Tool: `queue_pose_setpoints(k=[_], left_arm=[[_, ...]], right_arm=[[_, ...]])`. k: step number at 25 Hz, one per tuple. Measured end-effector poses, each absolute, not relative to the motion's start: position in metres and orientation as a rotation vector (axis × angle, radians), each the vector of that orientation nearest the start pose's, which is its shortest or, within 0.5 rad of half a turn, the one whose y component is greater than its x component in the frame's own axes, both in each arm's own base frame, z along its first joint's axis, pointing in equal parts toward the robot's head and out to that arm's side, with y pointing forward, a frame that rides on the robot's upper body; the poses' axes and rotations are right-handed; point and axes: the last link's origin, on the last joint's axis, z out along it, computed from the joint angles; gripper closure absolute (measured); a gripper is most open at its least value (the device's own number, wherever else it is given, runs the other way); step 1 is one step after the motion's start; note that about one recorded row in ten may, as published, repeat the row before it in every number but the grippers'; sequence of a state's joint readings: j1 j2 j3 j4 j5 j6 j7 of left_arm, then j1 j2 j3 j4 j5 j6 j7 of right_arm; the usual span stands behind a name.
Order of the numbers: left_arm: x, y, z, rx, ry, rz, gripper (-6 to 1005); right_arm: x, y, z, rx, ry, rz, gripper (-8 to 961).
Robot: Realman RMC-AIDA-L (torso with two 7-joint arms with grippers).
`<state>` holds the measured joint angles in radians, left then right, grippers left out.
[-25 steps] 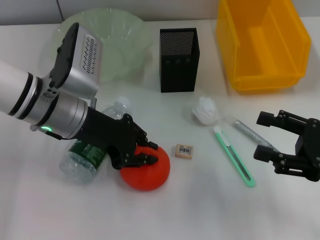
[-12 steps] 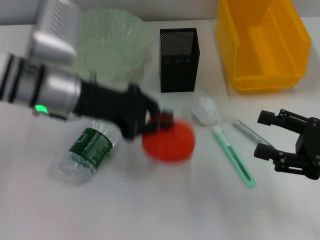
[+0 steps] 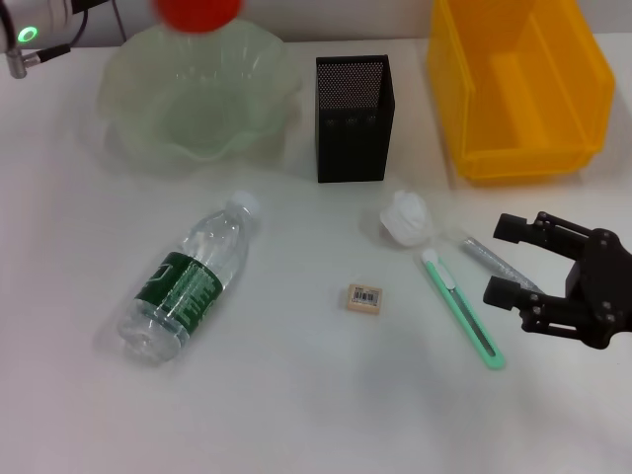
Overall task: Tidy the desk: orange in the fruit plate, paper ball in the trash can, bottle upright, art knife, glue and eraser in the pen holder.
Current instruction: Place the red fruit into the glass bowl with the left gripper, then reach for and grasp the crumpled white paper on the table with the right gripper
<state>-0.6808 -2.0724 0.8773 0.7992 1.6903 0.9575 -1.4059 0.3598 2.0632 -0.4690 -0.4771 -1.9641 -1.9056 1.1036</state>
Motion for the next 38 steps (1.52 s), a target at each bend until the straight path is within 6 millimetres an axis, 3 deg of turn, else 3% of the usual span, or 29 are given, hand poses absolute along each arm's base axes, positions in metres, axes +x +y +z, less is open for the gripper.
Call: queue_pose_setpoints(k=[4, 7, 12, 14, 15, 16, 17, 21, 26, 30, 31, 34, 35, 36, 38], left_arm=[[-0.196, 0.456, 0.043, -2.182, -0.456, -0.631, 869], [-0.200, 0.452, 0.044, -2.171, -0.496, -0.683, 769], [-0.198, 0.408, 0.042, -2.378, -0.434, -0.889, 560], [-0.197, 0.385, 0.041, -2.520, -0.360, -0.933, 465], [-0.201, 0.359, 0.039, -2.683, -0.271, -0.940, 387], [-0.201, 0.359, 0.039, -2.683, -0.271, -0.940, 310], [-0.205, 0.343, 0.037, -2.784, -0.212, -0.929, 232], [-0.220, 0.311, 0.033, -2.975, -0.168, -0.873, 208], [-0.236, 0.299, 0.026, -3.028, -0.238, -0.791, 179], [-0.240, 0.296, 0.024, -3.038, -0.267, -0.773, 167], [-0.241, 0.295, 0.024, -3.038, -0.272, -0.772, 167], [-0.242, 0.295, 0.023, -3.035, -0.278, -0.770, 167], [-0.242, 0.295, 0.023, -3.035, -0.278, -0.770, 167], [-0.242, 0.295, 0.023, -3.036, -0.278, -0.770, 168], [-0.241, 0.295, 0.021, -3.040, -0.278, -0.770, 168]], right_arm=[[0.293, 0.243, 0.008, -2.601, 0.570, 1.166, 124], [0.294, 0.244, 0.008, -2.596, 0.574, 1.158, 124], [0.292, 0.246, 0.017, -2.572, 0.541, 1.183, 124], [0.290, 0.250, 0.030, -2.563, 0.502, 1.200, 124], [0.288, 0.251, 0.039, -2.564, 0.488, 1.208, 124], [0.286, 0.254, 0.049, -2.568, 0.476, 1.206, 124], [0.283, 0.256, 0.060, -2.573, 0.475, 1.200, 124], [0.265, 0.275, 0.106, -2.619, 0.526, 1.048, 124], [0.218, 0.307, 0.134, -2.718, 0.705, 0.550, 124], [0.168, 0.336, 0.127, -2.713, 0.804, 0.100, 123], [0.168, 0.336, 0.127, -2.713, 0.804, 0.100, 123], [0.148, 0.352, 0.104, -2.708, 0.816, -0.113, 123], [0.140, 0.363, 0.084, -2.701, 0.810, -0.223, 123], [0.140, 0.363, 0.084, -2.701, 0.810, -0.223, 123], [0.137, 0.372, 0.062, -2.708, 0.796, -0.301, 123]])
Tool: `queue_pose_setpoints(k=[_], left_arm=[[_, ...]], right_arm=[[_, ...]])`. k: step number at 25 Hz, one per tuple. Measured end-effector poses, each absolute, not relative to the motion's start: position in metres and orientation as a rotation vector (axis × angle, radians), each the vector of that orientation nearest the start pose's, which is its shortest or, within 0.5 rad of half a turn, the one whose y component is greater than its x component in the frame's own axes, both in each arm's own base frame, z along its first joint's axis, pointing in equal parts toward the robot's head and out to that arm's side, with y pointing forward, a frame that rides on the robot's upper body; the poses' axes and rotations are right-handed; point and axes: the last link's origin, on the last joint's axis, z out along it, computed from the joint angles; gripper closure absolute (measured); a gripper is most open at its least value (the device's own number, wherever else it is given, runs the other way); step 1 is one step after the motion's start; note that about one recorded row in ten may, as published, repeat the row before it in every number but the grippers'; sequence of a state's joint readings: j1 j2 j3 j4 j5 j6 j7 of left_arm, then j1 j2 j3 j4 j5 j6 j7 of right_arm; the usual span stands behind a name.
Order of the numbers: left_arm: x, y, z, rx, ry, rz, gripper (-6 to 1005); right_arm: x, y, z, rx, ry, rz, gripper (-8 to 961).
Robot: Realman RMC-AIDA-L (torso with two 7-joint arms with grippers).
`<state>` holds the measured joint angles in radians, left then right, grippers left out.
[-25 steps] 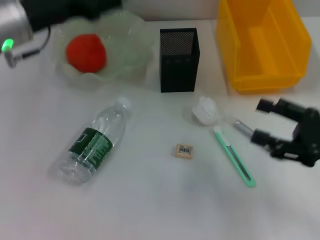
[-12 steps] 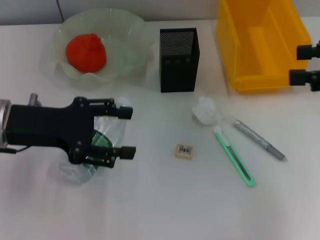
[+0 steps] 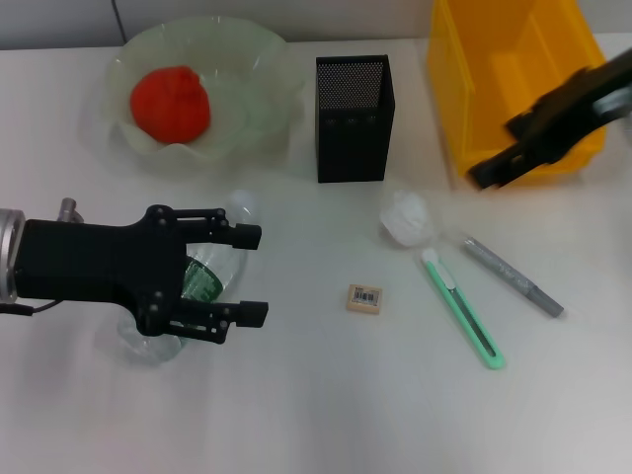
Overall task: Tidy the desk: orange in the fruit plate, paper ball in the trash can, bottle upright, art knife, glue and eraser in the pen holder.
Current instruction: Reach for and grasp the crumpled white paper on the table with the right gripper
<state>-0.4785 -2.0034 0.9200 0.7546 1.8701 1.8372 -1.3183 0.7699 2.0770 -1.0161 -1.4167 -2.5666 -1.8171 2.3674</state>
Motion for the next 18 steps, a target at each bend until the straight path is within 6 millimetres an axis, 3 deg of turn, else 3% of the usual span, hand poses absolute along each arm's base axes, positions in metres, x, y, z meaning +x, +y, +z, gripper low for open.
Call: queue_pose_setpoints(k=[3, 7, 18], left_arm=[[-0.241, 0.294, 0.021, -3.040, -0.279, -0.772, 168], [-0.243, 0.293, 0.021, -3.033, -0.293, -0.774, 168], [-0.250, 0.288, 0.021, -3.023, -0.318, -0.768, 169]], right_arm=[[0.140, 0.384, 0.025, -2.724, 0.781, -0.390, 123], [0.151, 0.398, -0.006, -2.714, 0.819, -0.417, 123], [0.173, 0.411, -0.047, -2.687, 0.808, -0.463, 129]])
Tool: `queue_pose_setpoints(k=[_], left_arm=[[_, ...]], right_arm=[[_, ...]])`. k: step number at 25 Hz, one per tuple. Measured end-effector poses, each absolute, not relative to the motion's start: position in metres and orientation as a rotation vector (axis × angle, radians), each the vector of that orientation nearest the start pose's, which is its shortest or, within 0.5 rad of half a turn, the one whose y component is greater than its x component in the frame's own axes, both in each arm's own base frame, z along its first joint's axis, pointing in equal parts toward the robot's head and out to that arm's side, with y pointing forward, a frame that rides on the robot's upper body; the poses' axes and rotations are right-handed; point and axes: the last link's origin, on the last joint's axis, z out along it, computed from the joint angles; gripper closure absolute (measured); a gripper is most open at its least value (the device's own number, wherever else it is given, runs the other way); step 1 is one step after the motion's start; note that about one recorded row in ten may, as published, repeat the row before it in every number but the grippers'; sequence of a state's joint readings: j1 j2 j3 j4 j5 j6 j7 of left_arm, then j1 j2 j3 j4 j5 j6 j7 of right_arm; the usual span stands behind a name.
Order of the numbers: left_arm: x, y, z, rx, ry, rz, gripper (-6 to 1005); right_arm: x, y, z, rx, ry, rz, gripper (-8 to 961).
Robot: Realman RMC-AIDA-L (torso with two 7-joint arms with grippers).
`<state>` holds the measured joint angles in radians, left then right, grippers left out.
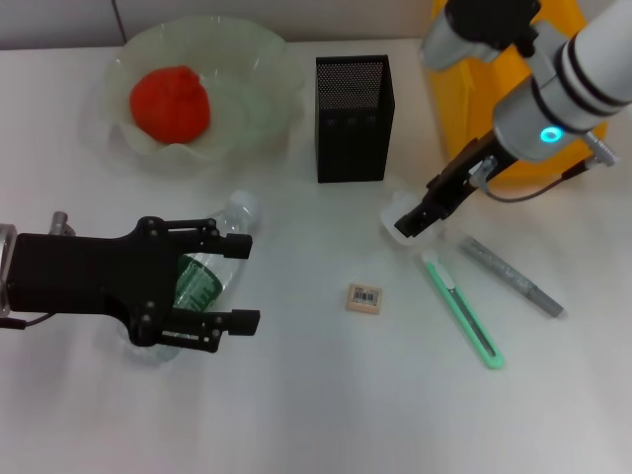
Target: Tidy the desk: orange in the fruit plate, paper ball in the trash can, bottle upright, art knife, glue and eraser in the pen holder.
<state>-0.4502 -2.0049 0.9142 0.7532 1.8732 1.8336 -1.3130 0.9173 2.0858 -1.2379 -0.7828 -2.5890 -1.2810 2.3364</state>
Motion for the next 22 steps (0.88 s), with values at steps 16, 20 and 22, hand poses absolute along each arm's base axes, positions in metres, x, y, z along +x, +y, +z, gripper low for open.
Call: queue_pose_setpoints(k=[16, 20, 22], left_arm=[[-0.252, 0.285, 0.020, -3.020, -0.338, -0.775, 170], [-0.253, 0.285, 0.020, -3.018, -0.349, -0.781, 170], [-0.253, 0.286, 0.021, -3.012, -0.357, -0.784, 170]], right_arm=[[0.170, 0.391, -0.032, -2.756, 0.748, -0.336, 455], [0.159, 0.382, 0.016, -2.706, 0.728, -0.096, 430], [0.164, 0.378, 0.059, -2.567, 0.704, 0.066, 418]])
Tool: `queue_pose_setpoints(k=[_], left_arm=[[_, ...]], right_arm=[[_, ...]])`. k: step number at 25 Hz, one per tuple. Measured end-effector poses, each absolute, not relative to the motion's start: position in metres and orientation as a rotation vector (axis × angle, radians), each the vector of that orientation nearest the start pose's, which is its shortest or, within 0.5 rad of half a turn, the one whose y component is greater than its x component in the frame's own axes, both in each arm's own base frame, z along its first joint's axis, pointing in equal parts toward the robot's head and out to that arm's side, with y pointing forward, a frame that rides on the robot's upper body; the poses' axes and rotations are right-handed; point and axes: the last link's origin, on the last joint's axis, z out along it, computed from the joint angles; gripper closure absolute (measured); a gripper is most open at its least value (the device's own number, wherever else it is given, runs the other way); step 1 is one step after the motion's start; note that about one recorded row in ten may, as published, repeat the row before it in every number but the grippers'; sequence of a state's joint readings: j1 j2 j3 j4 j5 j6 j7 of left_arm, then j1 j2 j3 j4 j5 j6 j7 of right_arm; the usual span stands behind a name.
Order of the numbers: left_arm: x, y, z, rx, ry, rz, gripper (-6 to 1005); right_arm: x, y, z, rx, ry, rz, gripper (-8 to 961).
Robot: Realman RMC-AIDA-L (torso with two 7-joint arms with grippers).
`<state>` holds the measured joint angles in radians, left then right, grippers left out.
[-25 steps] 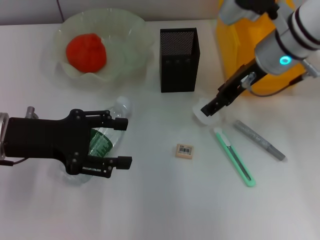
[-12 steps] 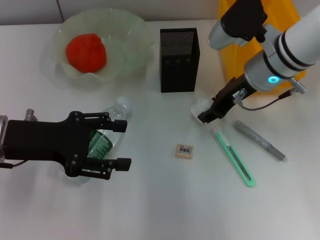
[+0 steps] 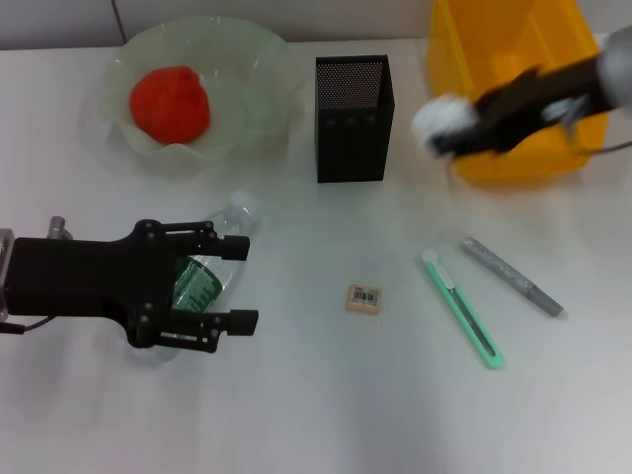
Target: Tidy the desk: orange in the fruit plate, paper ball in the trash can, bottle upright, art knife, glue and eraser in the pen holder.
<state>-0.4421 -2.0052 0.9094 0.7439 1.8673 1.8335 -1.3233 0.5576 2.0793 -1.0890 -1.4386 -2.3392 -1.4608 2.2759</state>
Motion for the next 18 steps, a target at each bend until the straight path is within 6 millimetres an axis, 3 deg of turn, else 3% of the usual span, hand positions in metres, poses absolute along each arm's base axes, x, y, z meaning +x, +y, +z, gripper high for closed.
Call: queue_pose_setpoints(k=[1, 3, 6, 11, 18], left_arm=[[-0.253, 0.287, 0.022, -3.007, -0.362, -0.786, 170], [-0.252, 0.288, 0.023, -2.996, -0.367, -0.793, 170], [-0.250, 0.291, 0.023, -2.985, -0.365, -0.807, 171], [-0.246, 0.294, 0.021, -2.981, -0.375, -0.813, 171], [-0.233, 0.303, 0.021, -2.925, -0.501, -0.899, 171]], right_arm=[[0.164, 0.378, 0.059, -2.567, 0.704, 0.066, 411], [0.171, 0.378, 0.083, -2.453, 0.698, 0.136, 399], [0.184, 0.381, 0.100, -2.335, 0.711, 0.219, 380], [0.203, 0.393, 0.097, -2.256, 0.751, 0.288, 349], [0.211, 0.393, 0.089, -2.269, 0.744, 0.309, 180]])
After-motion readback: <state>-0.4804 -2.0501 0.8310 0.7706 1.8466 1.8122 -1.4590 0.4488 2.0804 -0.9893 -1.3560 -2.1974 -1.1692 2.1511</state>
